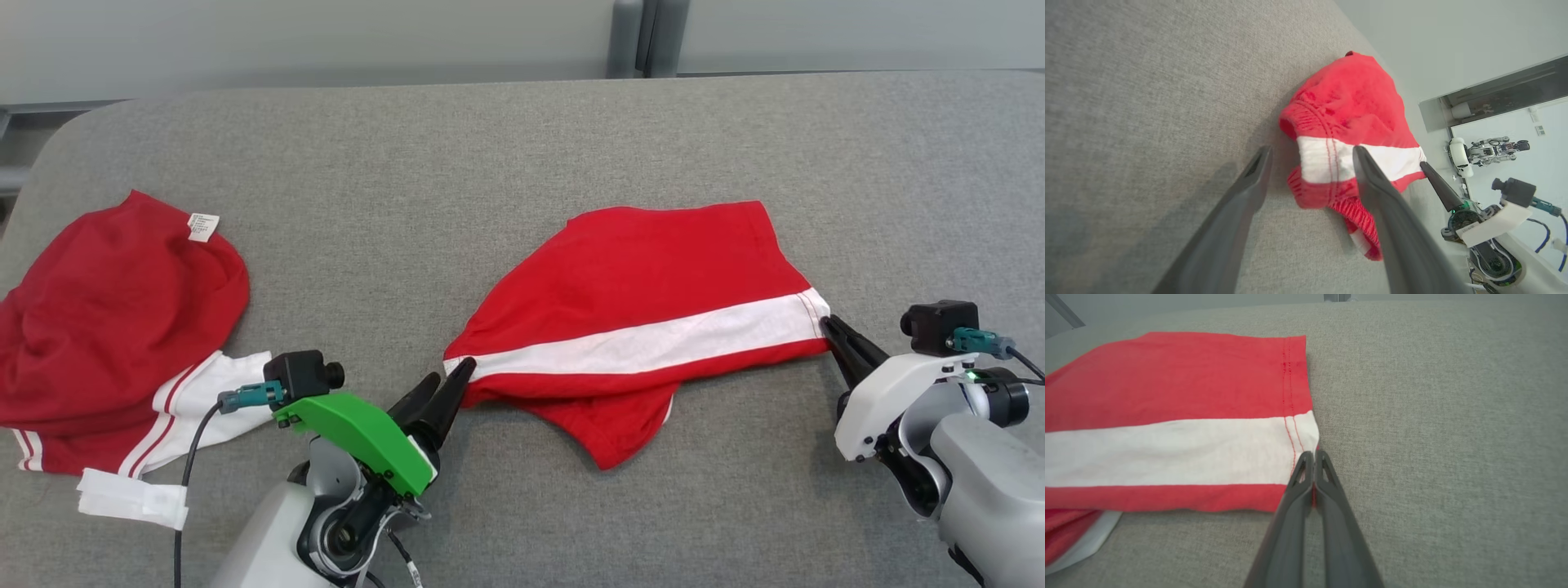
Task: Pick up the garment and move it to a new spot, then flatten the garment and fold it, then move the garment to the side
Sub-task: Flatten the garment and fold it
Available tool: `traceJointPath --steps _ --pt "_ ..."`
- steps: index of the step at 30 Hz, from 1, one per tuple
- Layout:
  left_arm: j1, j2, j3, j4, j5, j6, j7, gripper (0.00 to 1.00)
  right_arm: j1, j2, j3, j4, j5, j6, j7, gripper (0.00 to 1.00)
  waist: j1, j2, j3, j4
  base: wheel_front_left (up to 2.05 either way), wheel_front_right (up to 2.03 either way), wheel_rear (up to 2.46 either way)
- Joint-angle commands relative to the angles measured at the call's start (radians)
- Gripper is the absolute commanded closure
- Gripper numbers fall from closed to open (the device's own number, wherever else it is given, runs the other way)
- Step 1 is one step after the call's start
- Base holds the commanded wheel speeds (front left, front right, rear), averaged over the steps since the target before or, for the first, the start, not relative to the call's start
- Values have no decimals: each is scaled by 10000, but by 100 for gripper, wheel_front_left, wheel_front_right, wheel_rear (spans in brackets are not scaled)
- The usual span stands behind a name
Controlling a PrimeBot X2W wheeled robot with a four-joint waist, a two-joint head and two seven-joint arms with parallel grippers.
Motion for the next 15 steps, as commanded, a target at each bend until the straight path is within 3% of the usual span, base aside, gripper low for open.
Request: traceJointPath --steps 1,7,15 --pt "208 251 -153 -426 -167 -43 83 0 115 -18 -98 -39 -112 -3 25 100 0 -1 33 65 0 0 0" --pt "417 560 -703 -1253 -524 -44 140 0 180 59 -302 -171 -257 -3 140 100 0 -1 84 163 0 0 0" --pt "-101 740 -1152 -1125 -729 -45 -251 0 201 33 -534 -442 -469 -3 372 100 0 -1 229 24 0 0 0"
